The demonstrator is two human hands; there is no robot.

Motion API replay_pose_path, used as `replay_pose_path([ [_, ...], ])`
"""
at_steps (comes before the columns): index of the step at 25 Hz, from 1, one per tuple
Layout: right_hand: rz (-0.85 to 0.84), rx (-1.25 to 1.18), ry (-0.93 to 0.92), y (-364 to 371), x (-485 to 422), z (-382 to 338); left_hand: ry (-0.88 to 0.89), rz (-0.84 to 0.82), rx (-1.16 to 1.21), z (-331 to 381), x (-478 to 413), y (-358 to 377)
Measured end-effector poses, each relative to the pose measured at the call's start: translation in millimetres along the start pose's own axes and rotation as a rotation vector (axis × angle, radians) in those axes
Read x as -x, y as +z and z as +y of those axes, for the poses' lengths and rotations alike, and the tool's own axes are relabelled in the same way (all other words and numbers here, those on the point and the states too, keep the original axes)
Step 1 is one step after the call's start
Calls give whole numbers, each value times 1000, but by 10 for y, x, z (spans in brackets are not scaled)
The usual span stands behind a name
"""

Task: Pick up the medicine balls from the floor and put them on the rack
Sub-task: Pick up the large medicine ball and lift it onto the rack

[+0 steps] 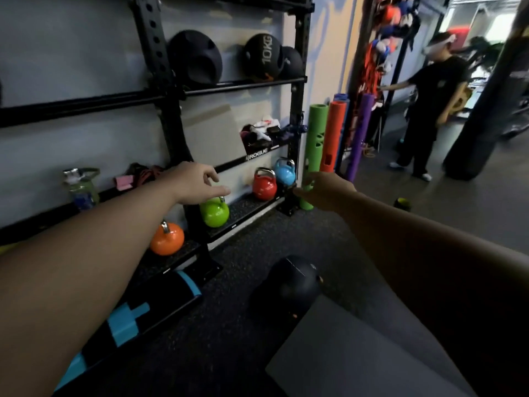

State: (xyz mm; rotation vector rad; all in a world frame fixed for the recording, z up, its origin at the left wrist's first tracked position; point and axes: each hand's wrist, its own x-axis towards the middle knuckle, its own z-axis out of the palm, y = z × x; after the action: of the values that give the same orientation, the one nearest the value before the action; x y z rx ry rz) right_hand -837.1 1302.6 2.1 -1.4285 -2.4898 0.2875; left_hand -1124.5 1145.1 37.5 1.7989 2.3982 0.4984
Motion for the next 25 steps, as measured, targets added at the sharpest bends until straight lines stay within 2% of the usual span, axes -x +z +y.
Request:
replay_pose_path([
  [6, -78, -60, 61, 359, -278, 1056, 2, -70, -21, 781, -758, 828],
  [9, -135, -110, 91, 536, -792, 1636, -33, -152, -33, 1014, -1291, 1372],
  [13, -225, -37, 57, 882, -1453, 2233, -109, -214, -2, 1203, -1955, 1985],
  [18, -382, 17, 32, 1432, -2189, 2581, -213, -260, 75, 1090, -2475, 2610],
  [25, -442, 40, 91, 2435, -3077, 3029, -290, -319, 141, 445, -3237, 3565],
])
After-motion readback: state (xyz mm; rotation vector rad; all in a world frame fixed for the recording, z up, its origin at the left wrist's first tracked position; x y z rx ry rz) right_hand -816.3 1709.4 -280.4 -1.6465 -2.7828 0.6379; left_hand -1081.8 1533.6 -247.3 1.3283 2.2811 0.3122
